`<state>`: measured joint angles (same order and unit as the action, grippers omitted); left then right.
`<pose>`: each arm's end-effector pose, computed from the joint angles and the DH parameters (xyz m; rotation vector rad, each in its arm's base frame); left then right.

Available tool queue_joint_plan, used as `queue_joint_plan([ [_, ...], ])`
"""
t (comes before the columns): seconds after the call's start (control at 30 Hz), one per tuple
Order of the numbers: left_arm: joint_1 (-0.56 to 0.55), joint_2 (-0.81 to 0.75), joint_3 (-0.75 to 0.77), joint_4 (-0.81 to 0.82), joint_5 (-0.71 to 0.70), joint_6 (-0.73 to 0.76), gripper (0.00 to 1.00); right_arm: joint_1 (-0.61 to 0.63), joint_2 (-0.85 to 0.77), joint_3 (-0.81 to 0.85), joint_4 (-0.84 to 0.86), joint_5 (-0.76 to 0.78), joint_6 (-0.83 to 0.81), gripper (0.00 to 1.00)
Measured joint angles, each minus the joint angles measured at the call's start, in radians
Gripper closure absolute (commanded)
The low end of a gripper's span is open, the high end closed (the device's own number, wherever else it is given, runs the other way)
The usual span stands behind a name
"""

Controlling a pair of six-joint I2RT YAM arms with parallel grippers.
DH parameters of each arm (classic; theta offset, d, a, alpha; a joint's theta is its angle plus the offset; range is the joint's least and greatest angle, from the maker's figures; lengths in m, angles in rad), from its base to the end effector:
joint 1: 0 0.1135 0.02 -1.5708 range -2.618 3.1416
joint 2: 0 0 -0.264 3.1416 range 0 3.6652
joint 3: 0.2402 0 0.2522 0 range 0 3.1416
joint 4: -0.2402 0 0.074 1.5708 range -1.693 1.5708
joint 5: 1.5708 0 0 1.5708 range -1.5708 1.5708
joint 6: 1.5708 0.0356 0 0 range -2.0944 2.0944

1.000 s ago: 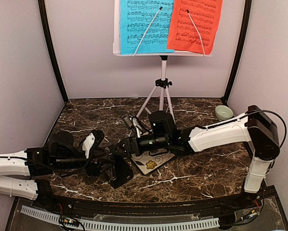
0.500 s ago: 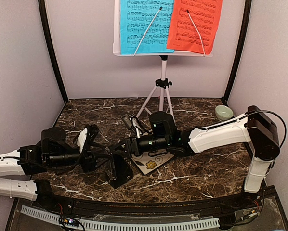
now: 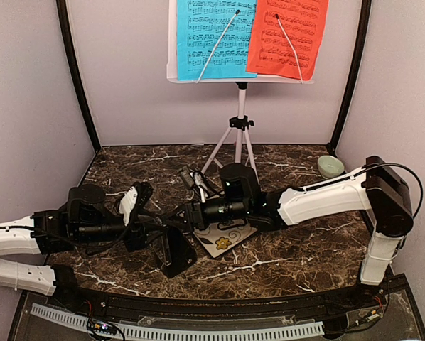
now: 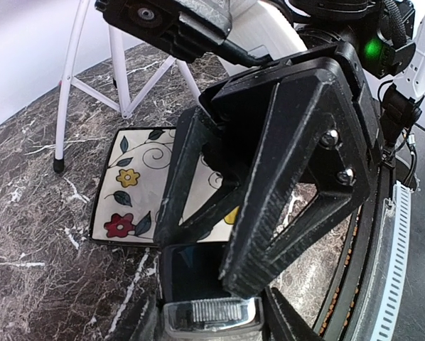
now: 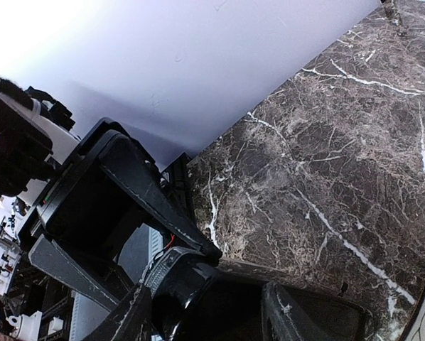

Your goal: Set up the instrument practice props

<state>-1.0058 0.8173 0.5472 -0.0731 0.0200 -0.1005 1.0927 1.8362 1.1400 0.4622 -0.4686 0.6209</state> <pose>0.1036 -0.1648 0.2616 0.8826 1.7828 -0.7533 0.1783 0.3790 0.2327 -0.8635 1.9223 1.5595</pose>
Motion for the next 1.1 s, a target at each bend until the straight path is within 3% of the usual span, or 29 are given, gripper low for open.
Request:
queue_joint_plan([
  [0.43,0.008,-0.033,0.006,-0.053,-0.011,-0.001,0.73,0.03,-0.001,0.07,-0.127,0.092,-0.132,0.58],
  [1.1,0.009,-0.041,0.01,-0.074,0.015,0.043,0.77,0.032,-0.017,0.018,-0.069,0.103,-0.179,0.66],
])
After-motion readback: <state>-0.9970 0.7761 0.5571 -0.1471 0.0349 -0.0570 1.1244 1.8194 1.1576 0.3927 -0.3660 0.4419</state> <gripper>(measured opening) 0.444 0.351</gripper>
